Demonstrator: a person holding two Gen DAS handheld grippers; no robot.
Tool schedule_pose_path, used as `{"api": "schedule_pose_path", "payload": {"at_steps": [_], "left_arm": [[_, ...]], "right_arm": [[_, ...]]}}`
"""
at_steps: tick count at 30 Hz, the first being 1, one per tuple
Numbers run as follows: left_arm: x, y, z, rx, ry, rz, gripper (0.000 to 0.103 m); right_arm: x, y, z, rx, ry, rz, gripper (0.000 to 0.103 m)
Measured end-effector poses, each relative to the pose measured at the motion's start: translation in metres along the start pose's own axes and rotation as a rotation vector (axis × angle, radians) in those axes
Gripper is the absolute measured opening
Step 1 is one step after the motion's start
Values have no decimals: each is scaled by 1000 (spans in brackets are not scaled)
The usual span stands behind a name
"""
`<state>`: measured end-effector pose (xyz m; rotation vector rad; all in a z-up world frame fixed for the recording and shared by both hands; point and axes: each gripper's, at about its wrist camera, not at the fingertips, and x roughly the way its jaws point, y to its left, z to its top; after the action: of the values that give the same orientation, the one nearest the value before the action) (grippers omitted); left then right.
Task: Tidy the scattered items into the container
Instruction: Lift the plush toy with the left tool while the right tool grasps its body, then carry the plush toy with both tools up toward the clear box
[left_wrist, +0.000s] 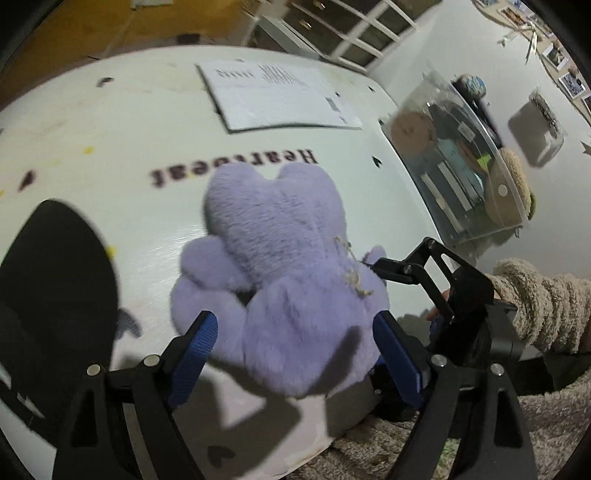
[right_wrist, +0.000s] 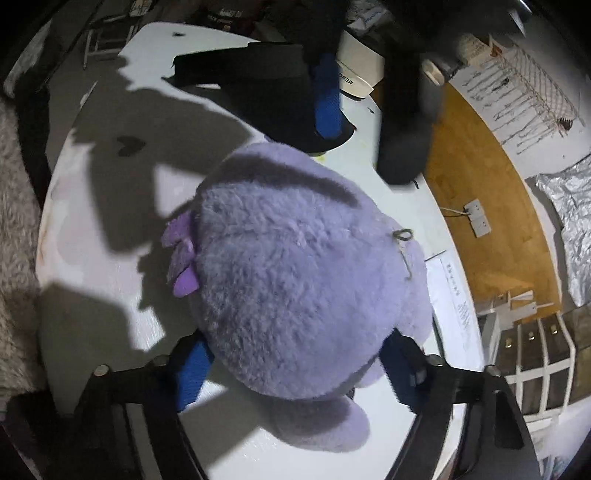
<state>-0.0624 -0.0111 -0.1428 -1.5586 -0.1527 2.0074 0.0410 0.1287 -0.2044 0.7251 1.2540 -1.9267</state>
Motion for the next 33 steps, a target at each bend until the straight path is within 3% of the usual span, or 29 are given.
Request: {"api": "schedule_pose_path", "payload": {"at_steps": [2, 6, 10, 15, 21, 24, 27, 29, 33], "left_arm": [[-12, 4, -11, -20, -70, 43, 86], [-37, 6, -24, -29, -218, 120, 86], [-58, 4, -28, 11, -301, 155, 86], [-59, -15, -26, 115, -344, 167, 86], [-30, -56, -33, 331, -434, 210, 86], [1, -78, -39, 477, -449, 276, 86], [38, -93, -42, 571, -417, 276, 86], [56, -101, -41, 585, -403, 252, 86], [72, -113, -28, 531, -409, 175, 86]], "right_arm": [[0, -14, 3, 93, 21, 47, 70], [-4, -62, 5, 425, 57, 178, 66], [-14, -122, -8, 836, 44, 354, 65], [-39, -184, -58, 1332, -52, 560, 65], [-43, -206, -130, 1870, -79, 728, 65], [-40, -207, -146, 1965, -63, 790, 65], [-42, -213, -154, 2014, -32, 810, 65], [-44, -216, -158, 2042, -11, 815, 65], [-40, -184, -168, 2158, -28, 820, 65]]}}
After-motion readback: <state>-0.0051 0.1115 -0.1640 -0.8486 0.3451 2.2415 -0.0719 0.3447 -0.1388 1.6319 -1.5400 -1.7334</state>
